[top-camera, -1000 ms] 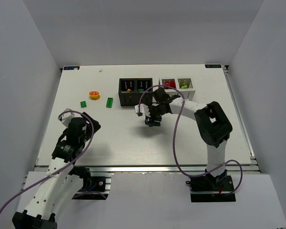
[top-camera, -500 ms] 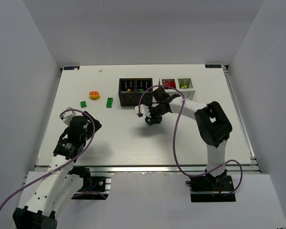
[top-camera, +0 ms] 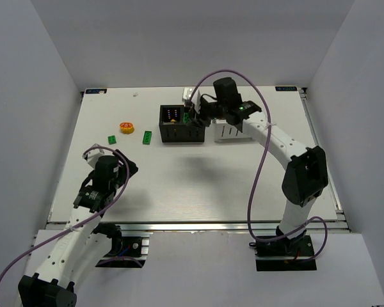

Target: Sort the legos into containers by color

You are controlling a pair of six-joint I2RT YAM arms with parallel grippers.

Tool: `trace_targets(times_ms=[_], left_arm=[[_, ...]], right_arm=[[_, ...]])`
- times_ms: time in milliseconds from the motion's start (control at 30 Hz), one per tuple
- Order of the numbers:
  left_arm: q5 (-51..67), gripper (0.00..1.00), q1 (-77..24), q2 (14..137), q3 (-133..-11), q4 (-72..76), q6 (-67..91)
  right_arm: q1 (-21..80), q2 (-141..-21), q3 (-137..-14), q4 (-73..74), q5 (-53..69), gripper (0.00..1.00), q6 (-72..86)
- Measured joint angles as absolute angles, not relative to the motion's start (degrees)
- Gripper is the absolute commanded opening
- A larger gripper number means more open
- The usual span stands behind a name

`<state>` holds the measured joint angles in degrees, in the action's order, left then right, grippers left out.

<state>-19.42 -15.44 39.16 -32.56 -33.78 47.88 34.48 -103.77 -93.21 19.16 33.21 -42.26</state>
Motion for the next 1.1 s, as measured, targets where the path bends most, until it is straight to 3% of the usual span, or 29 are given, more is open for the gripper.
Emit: trace_targets(times_ms=[267,467,800,1100], left_arm=[[-19.03,0.98,-15.44,38.48,-32.21,-33.36,47.83],[-18.96,0.98,-15.44,38.2,-32.18,-33.04,47.83],[-18.59,0.98,-15.44,38.7,-32.16,-32.29,47.64],[-17.23,0.98,-15.44,40.25,-32.14,-30.76,47.03]], right_arm=[[30.39,-109.14,-101.54,11.75,31.22,0.0,-26.39],[30.06,-115.0,-102.41,8.99,28.95,0.1,-21.43],[30.09,-120.38,-102.63,8.71,25.23,0.63,-20.03],[29.95,-120.38,-102.63,7.51,24.77,0.81,-20.23]])
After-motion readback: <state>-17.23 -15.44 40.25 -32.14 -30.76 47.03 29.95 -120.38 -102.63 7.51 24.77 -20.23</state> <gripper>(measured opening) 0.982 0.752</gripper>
